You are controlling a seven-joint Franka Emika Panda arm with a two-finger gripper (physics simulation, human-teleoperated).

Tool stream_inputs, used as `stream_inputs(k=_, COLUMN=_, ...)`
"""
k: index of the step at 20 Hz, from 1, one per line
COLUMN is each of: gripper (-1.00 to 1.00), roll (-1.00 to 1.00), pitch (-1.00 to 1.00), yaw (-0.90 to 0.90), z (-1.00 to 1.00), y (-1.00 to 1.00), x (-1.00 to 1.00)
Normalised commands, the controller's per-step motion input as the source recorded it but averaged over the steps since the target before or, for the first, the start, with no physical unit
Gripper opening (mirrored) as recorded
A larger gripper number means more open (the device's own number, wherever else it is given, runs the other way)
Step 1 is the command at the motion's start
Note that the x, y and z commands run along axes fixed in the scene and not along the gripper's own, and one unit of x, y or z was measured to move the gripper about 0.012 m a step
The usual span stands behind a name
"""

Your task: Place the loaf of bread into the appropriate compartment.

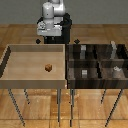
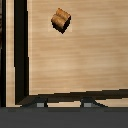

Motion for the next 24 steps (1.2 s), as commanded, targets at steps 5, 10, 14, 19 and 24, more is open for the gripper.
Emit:
stream_inputs(k=5, gripper=1.00, roll=0.00, pitch=0.00, yaw=0.00, z=0.00, y=0.00, x=0.00)
stream_inputs(k=10, gripper=1.00, roll=0.00, pitch=0.00, yaw=0.00, z=0.00, y=0.00, x=0.20)
stream_inputs(k=14, gripper=1.00, roll=0.00, pitch=0.00, yaw=0.00, z=0.00, y=0.00, x=1.00)
stream_inputs(k=19, gripper=1.00, roll=0.00, pitch=0.00, yaw=0.00, z=0.00, y=0.00, x=1.00)
stream_inputs(k=24, gripper=1.00, roll=0.00, pitch=0.00, yaw=0.00, z=0.00, y=-0.20, x=0.60)
